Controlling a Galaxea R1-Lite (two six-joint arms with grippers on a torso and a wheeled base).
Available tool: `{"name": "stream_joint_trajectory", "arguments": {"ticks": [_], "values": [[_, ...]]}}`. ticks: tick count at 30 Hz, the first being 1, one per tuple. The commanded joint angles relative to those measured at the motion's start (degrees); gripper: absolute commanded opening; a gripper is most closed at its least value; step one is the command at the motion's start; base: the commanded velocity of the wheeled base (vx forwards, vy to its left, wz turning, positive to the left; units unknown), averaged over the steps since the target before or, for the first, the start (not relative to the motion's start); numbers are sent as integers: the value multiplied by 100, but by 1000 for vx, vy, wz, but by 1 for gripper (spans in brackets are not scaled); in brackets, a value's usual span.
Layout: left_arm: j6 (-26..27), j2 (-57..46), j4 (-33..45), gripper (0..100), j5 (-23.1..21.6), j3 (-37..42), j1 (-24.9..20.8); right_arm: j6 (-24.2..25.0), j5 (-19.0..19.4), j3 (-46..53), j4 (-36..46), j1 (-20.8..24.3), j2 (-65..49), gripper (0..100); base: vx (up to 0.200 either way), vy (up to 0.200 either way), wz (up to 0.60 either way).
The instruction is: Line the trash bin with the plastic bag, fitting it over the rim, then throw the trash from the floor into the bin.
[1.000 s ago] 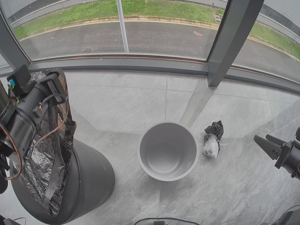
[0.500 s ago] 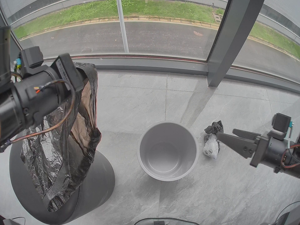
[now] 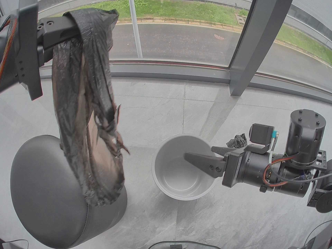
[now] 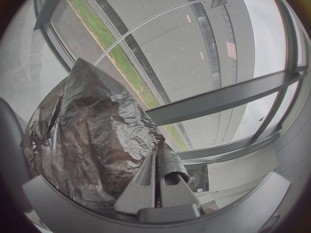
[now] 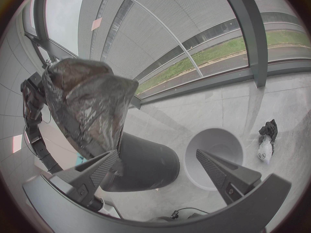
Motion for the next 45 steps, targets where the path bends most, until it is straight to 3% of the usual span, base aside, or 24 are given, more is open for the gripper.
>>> {"name": "stream_joint_trajectory", "arguments": {"ticks": [1, 12, 21, 31, 36, 45], "values": [[-242, 243, -18, 0, -8, -277, -121, -7, 2, 8, -4, 144, 253, 100, 0, 0, 0], [-321, 410, -9, 0, 19, -365, -279, -43, -42, 8, -22, 575, 877, 100, 0, 0, 0], [-321, 481, -27, 0, 36, -303, -455, -359, -850, -449, -655, 768, 1844, 100, 0, 0, 0], [-330, 437, -27, 0, 28, -295, -552, -368, -1694, -1029, -672, 1006, 2397, 100, 0, 0, 0], [-339, 419, -18, 0, 28, -295, -552, -377, -1888, -1319, -672, 1269, 2573, 100, 0, 0, 0], [-330, 410, -9, 0, 28, -242, -578, -394, -2406, -1618, -646, 1225, 2652, 100, 0, 0, 0]]}}
